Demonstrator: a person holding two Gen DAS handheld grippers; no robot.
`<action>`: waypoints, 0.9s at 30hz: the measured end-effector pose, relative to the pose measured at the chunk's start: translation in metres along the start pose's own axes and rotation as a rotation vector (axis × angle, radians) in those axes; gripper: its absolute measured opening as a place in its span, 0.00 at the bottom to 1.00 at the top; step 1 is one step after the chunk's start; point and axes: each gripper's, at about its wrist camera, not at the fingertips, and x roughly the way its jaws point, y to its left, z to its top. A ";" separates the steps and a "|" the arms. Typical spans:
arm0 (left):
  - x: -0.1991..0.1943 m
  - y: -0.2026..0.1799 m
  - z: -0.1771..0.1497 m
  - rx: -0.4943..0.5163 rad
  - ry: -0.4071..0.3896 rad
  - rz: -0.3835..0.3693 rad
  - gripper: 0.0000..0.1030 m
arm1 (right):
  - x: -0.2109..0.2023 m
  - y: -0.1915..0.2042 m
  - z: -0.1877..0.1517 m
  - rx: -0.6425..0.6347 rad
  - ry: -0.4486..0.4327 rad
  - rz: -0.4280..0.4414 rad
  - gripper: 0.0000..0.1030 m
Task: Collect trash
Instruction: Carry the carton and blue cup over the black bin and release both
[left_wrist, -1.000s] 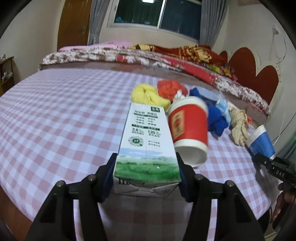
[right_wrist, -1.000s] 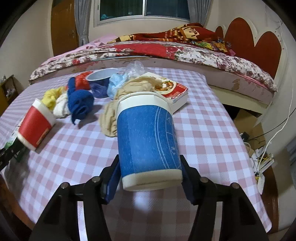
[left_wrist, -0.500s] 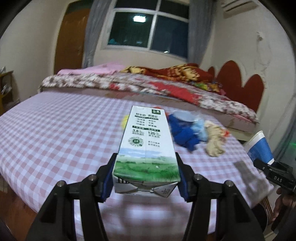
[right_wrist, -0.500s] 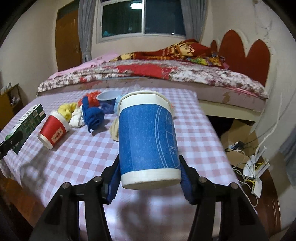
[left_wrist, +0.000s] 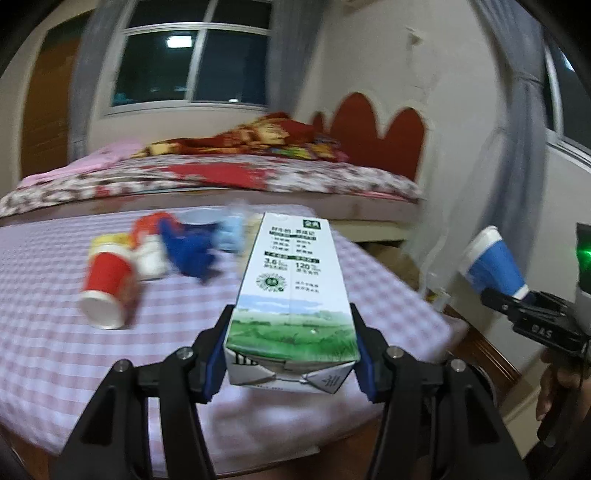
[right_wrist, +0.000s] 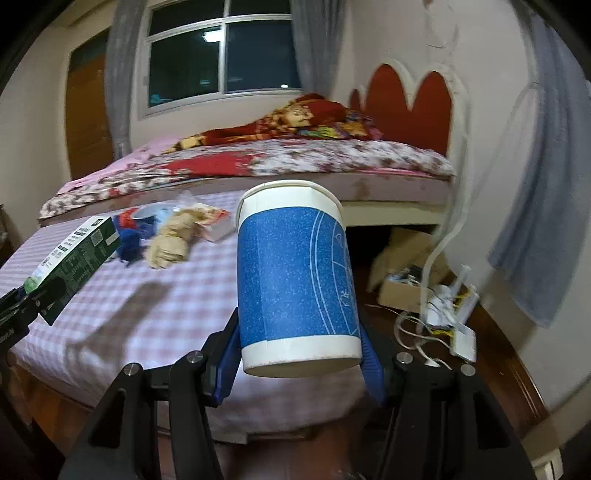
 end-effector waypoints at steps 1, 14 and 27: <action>0.002 -0.012 -0.001 0.017 0.004 -0.027 0.56 | -0.003 -0.008 -0.004 0.010 0.001 -0.014 0.56; 0.021 -0.155 -0.041 0.188 0.114 -0.322 0.55 | -0.028 -0.133 -0.073 0.161 0.108 -0.197 0.56; 0.073 -0.246 -0.098 0.245 0.339 -0.477 0.55 | 0.007 -0.178 -0.138 0.151 0.297 -0.133 0.57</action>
